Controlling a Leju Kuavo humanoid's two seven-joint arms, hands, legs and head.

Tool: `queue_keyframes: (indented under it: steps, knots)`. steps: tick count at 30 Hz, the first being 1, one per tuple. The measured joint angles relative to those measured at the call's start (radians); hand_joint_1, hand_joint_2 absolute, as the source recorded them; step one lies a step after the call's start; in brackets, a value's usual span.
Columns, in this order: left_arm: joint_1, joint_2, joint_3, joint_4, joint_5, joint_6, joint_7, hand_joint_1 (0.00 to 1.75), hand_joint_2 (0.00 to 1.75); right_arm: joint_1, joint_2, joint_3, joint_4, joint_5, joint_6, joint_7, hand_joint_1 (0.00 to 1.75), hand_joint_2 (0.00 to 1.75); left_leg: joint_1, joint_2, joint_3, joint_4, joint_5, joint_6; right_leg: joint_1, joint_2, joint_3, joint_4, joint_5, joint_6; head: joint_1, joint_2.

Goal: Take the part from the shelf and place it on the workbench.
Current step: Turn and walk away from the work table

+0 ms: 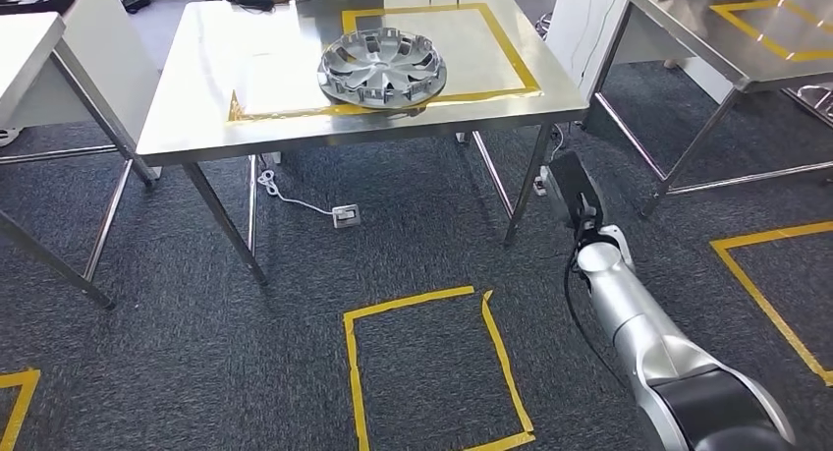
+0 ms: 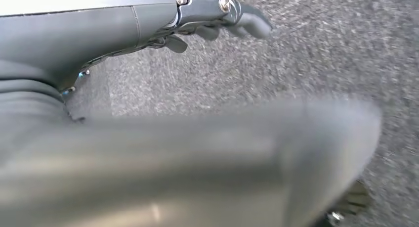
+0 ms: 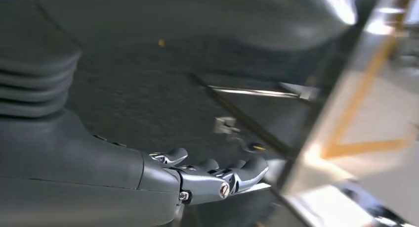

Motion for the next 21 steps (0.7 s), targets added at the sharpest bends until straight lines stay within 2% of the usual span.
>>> queue_keyframes:
  steps: [1, 2, 4, 5, 6, 7, 10, 11, 12, 15, 18, 21]
  knots:
    - [0.001, 0.0, 0.0, 0.0, -0.006, -0.001, 0.005, 0.0, 1.75, 0.033, -0.002, -0.01, 0.016, -0.012, 0.0, 0.025, 0.0, 1.75, 0.001, 0.001, -0.004, -0.002, 0.007, 0.009, -0.002, 0.002, -0.009, 0.022, -0.02, 0.006, 0.001, 0.0]
    - [0.002, 0.001, 0.0, 0.0, -0.011, -0.002, 0.01, 0.0, 1.75, 0.07, -0.004, -0.022, 0.031, -0.024, 0.0, 0.048, 0.0, 1.75, 0.002, 0.002, -0.01, -0.003, 0.015, 0.016, -0.003, 0.005, -0.028, 0.069, -0.055, 0.01, 0.001, 0.0]
    - [0.005, 0.002, 0.0, 0.0, -0.021, -0.005, 0.022, 0.0, 1.75, 0.156, -0.006, -0.05, 0.062, -0.047, 0.003, 0.096, 0.0, 1.75, 0.0, -0.002, -0.025, -0.002, 0.028, 0.022, -0.004, 0.01, -0.08, 0.206, -0.139, 0.015, 0.003, 0.0]
    - [0.008, 0.002, 0.0, 0.0, -0.024, -0.007, 0.027, 0.0, 1.75, 0.2, -0.006, -0.065, 0.078, -0.058, 0.007, 0.119, 0.0, 1.75, -0.002, -0.005, -0.033, 0.0, 0.033, 0.022, -0.004, 0.012, -0.097, 0.26, -0.165, 0.015, 0.004, 0.0]
    - [0.012, 0.002, 0.0, 0.001, -0.025, -0.008, 0.032, 0.0, 1.75, 0.241, -0.004, -0.08, 0.092, -0.068, 0.013, 0.139, 0.0, 1.75, -0.004, -0.008, -0.039, 0.001, 0.036, 0.021, -0.004, 0.013, -0.096, 0.281, -0.173, 0.014, 0.005, 0.0]
    - [0.016, 0.002, 0.0, 0.001, -0.025, -0.008, 0.035, 0.0, 1.75, 0.276, -0.001, -0.094, 0.103, -0.076, 0.019, 0.154, 0.0, 1.75, -0.005, -0.009, -0.043, 0.002, 0.037, 0.02, -0.003, 0.014, -0.075, 0.26, -0.162, 0.01, 0.006, 0.0]
    - [0.018, 0.002, 0.0, 0.002, -0.026, -0.009, 0.04, 0.0, 1.75, 0.33, 0.004, -0.127, 0.125, -0.088, 0.028, 0.174, 0.0, 1.75, -0.011, -0.002, -0.047, 0.005, 0.038, 0.015, 0.002, 0.013, 0.045, 0.072, -0.102, -0.007, 0.007, 0.0]
    - [0.017, 0.003, 0.0, 0.002, -0.027, -0.009, 0.04, 0.0, 1.75, 0.338, 0.005, -0.136, 0.131, -0.089, 0.029, 0.178, 0.0, 1.75, -0.013, 0.002, -0.049, 0.005, 0.039, 0.011, 0.005, 0.012, 0.068, 0.03, -0.094, -0.012, 0.007, 0.0]
    - [0.015, 0.003, 0.0, 0.002, -0.027, -0.009, 0.04, 0.0, 1.75, 0.344, 0.006, -0.144, 0.136, -0.089, 0.031, 0.183, 0.0, 1.75, -0.017, 0.005, -0.05, 0.006, 0.037, 0.01, 0.007, 0.012, 0.079, 0.008, -0.093, -0.014, 0.006, 0.0]
    - [0.015, 0.006, 0.0, 0.001, -0.024, -0.01, 0.045, 0.0, 1.75, 0.369, 0.009, -0.161, 0.147, -0.095, 0.047, 0.233, 0.0, 1.75, -0.02, 0.01, -0.049, 0.004, 0.036, 0.01, 0.007, 0.015, 0.08, 0.002, -0.089, -0.014, 0.006, 0.0]
    - [0.027, 0.01, -0.013, -0.009, 0.019, -0.017, 0.05, 0.0, 1.75, 0.407, 0.025, -0.175, 0.15, -0.111, 0.069, 0.283, 0.0, 1.75, -0.017, 0.009, -0.046, -0.004, 0.04, 0.002, 0.01, 0.014, 0.079, 0.002, -0.09, -0.021, 0.006, 0.0]
    - [0.046, 0.02, -0.042, -0.026, 0.097, -0.035, 0.044, 0.0, 1.75, 0.447, 0.048, -0.182, 0.15, -0.129, 0.082, 0.287, 0.0, 1.75, -0.016, 0.009, -0.046, -0.009, 0.044, -0.005, 0.011, 0.014, 0.078, 0.003, -0.089, -0.027, 0.006, 0.0]
